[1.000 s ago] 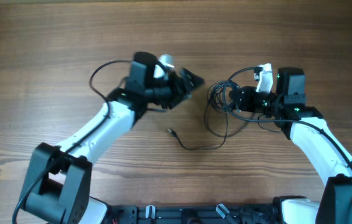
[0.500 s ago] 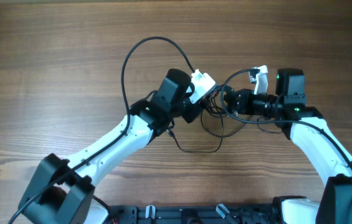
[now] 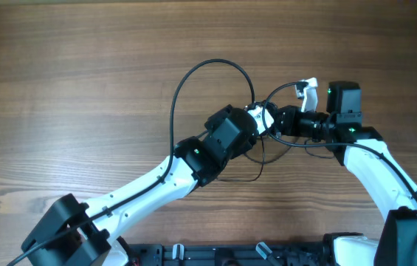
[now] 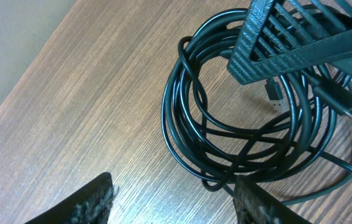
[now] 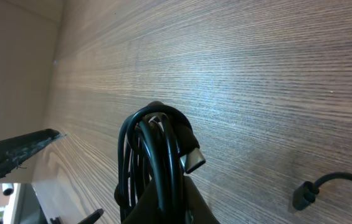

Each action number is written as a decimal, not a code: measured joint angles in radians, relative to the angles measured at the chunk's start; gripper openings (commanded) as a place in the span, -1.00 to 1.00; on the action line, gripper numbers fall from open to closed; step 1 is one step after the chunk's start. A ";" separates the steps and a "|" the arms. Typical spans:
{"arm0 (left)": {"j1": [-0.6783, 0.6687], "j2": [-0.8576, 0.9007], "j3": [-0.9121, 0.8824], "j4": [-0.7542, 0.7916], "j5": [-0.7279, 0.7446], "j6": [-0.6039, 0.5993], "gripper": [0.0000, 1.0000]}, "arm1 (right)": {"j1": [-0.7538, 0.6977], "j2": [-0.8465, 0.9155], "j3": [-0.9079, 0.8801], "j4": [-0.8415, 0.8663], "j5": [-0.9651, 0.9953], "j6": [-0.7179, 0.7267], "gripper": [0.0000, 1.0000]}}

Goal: Untangle cables

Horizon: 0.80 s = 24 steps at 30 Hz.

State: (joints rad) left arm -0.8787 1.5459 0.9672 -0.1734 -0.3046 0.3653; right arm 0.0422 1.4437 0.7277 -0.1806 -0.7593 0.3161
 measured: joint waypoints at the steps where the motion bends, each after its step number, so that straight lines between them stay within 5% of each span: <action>1: 0.000 0.002 0.000 0.000 -0.003 0.000 0.28 | 0.000 0.000 0.000 0.000 0.000 0.004 -0.91; 6: -0.005 0.039 0.000 0.001 0.026 -0.024 0.32 | 0.000 0.000 0.000 -0.005 0.000 0.019 -0.91; 13: -0.006 0.066 0.000 0.048 0.062 -0.140 -0.09 | 0.000 0.000 0.000 -0.018 -0.037 0.023 -0.91; 17: -0.010 0.132 -0.001 0.153 -0.117 -0.209 -0.07 | 0.000 0.000 0.000 -0.042 -0.083 0.023 -0.92; 20: 0.010 0.135 -0.001 0.188 -0.248 -0.320 -0.09 | 0.006 0.000 0.000 -0.040 -0.110 0.023 -0.91; 24: 0.098 0.136 0.003 0.146 -0.196 -0.512 -0.03 | 0.023 0.002 0.002 -0.031 -0.132 0.023 -0.91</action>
State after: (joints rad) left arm -0.7807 1.6817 0.9707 -0.0273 -0.5011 -0.1467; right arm 0.0654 1.4452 0.7300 -0.2115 -0.8913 0.3393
